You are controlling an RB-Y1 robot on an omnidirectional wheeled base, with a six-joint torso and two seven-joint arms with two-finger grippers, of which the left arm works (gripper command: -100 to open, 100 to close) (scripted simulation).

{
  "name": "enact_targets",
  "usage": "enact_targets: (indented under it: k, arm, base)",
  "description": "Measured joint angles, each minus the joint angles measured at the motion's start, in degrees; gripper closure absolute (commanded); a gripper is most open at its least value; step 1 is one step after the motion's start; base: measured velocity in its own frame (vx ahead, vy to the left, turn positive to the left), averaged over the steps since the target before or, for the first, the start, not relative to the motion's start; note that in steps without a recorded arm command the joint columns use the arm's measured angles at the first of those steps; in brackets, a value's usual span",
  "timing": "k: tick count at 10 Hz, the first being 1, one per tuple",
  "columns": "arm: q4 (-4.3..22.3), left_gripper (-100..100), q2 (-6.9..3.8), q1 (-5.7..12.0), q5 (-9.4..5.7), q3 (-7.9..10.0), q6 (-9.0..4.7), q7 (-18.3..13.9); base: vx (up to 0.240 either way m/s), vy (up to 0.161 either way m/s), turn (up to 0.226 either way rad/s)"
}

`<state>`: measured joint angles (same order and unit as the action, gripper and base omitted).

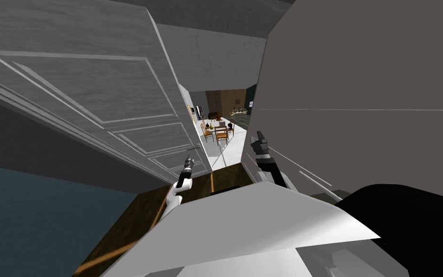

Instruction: Pull the door open

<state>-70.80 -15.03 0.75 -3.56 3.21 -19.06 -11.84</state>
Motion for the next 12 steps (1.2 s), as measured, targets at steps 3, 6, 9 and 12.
enact_targets:
  k: [3,6,9,12]
  arm:
    - [1.93,-100,-0.43,0.92,-0.07,0.1,0.37,-0.11]
    - [4.66,-100,-2.88,0.96,-1.09,1.64,-1.1,-1.46]
    - [7.16,-100,-6.94,-0.44,-2.69,3.58,-3.4,-4.16]
    - [8.15,100,-7.44,-0.29,-2.99,4.26,-3.98,-4.47]
  base:
    - [0.106,-0.001,-0.073]
    - [0.204,-0.051,-0.175]
    - [0.194,-0.002,-0.172]
    - [0.017,0.003,0.0]
